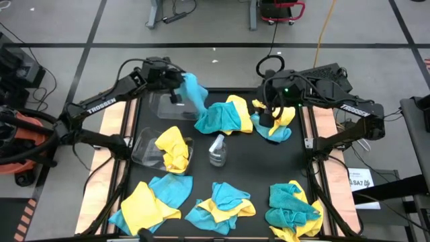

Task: Sort microfiber towel by color & place in baskets
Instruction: Put the blue microfiber cloth into the top transparent bin

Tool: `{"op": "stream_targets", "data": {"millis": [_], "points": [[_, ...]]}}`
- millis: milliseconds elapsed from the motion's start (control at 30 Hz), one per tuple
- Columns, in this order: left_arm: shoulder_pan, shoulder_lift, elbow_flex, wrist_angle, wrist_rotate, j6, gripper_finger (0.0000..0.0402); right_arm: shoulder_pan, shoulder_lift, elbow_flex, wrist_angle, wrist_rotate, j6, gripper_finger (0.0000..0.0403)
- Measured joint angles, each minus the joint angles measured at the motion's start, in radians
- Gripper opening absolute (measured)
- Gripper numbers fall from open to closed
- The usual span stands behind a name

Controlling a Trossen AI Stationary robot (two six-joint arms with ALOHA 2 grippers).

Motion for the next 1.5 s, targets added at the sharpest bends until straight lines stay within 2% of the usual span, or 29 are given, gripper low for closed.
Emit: {"op": "stream_targets", "data": {"millis": [267,400,600,767,1000,1167,1333,1500], "points": [[0.057,-0.004,0.0,-0.09,-0.232,-0.031,0.0,0.0,0.0,0.0,-0.04,-0.002,0.036,0.0254],[0.08,-0.004,0.0,-0.087,-0.281,-0.032,0.0,0.005,0.0,0.0,-0.045,-0.003,0.047,0.0254],[0.089,-0.005,0.0,-0.088,-0.28,-0.056,0.0,0.029,0.0,0.0,-0.049,-0.004,0.048,0.0254],[0.086,0.005,0.0,-0.128,-0.133,-0.121,0.0,0.04,0.0,0.0,-0.049,-0.004,0.048,0.0254],[0.06,0.106,-0.002,-0.193,-0.043,-0.215,0.0,0.043,0.0,0.0,-0.049,-0.004,0.053,0.0254],[0.047,0.194,-0.002,-0.192,-0.047,-0.245,0.0002,0.068,0.0,0.0,-0.054,-0.004,0.073,0.0254],[0.049,0.281,-0.002,-0.212,-0.045,-0.246,0.0033,0.091,0.0,0.0,-0.119,-0.001,0.104,0.0254],[0.047,0.343,-0.002,-0.23,-0.042,-0.262,0.0097,0.099,0.0,0.0,-0.167,0.0,0.132,0.0253]]}}
